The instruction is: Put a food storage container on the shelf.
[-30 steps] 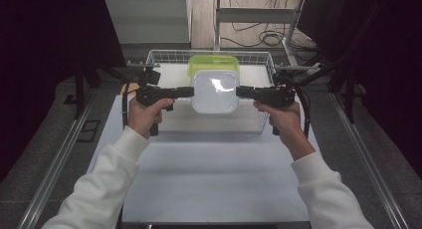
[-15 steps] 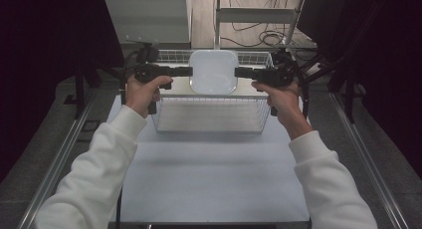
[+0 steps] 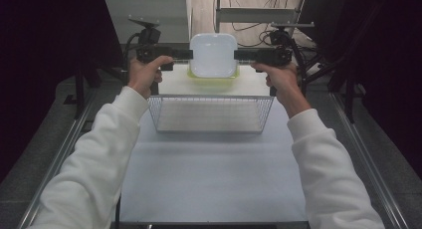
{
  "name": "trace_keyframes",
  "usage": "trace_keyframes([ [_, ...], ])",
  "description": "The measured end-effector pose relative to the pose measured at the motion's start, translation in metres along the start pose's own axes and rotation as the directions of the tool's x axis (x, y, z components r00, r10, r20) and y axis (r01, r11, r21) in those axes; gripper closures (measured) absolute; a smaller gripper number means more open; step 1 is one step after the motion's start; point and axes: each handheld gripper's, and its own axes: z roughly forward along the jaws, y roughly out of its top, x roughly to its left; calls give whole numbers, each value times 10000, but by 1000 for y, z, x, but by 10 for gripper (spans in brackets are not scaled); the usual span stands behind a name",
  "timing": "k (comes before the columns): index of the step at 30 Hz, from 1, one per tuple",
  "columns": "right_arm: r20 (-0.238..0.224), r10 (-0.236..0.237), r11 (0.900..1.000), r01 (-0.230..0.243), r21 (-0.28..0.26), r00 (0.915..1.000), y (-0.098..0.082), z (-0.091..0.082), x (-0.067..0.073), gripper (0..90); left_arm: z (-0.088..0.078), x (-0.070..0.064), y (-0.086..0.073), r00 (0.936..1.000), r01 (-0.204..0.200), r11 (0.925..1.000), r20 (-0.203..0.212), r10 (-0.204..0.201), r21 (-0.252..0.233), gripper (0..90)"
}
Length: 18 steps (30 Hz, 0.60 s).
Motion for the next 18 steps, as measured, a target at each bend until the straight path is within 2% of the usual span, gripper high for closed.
trace_keyframes([
  [7, -58, 300, 9994, -299, 199, 9995, 7, 7, -8, 779, 6, 10, 7, 9991, 414, 9991, 70, -415, 135, 790],
  [11, 43, 539, 9979, -540, 349, 9985, 10, 10, -12, 778, 12, 17, 12, 9977, 665, 9969, 124, -671, 431, 788],
  [15, -12, 995, 9945, -994, 318, 9950, 10, 14, -22, 774, 15, 25, 16, 9920, 1150, 9921, 463, -1173, 503, 793],
  [18, -106, 1490, 9883, -1486, 332, 9888, 12, 15, -28, 769, 17, 30, 19, 9852, 1571, 9862, 616, -1602, 526, 797],
])
